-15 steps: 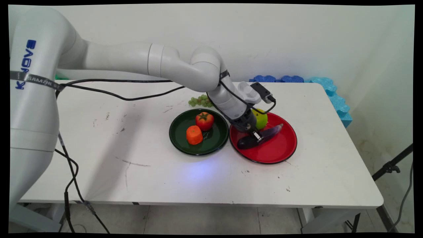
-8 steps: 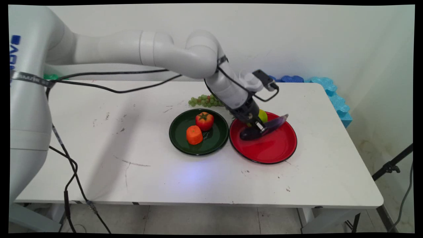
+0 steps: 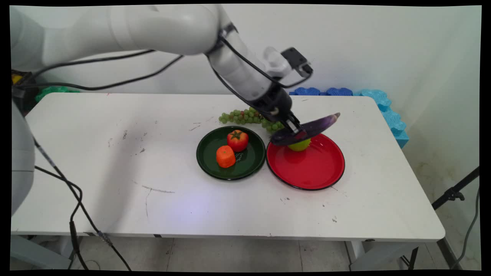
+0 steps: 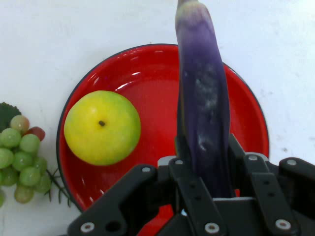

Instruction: Place the picked object on the table

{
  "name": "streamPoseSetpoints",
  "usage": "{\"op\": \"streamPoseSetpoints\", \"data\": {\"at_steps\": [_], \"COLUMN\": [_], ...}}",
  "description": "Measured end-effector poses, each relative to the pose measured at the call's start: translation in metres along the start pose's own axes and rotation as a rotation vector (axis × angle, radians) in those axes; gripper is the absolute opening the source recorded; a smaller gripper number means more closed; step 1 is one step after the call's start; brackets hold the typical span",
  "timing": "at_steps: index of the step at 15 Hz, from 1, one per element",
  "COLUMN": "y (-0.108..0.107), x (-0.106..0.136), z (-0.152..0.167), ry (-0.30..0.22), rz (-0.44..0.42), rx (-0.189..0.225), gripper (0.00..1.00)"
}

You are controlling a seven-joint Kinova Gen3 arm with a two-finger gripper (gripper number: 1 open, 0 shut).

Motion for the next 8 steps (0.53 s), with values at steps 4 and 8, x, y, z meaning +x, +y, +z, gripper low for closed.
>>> {"op": "streamPoseSetpoints", "data": {"at_steps": [4,8], "y": [0.003,0.011], "x": [-0.018,-0.043], "z": [-0.038,-0.057], "ry": [0.008,-0.009], "rz": [0.048,0.074], "rx": [-0.031,-0.064], "gripper": [0.00,0.00]}}
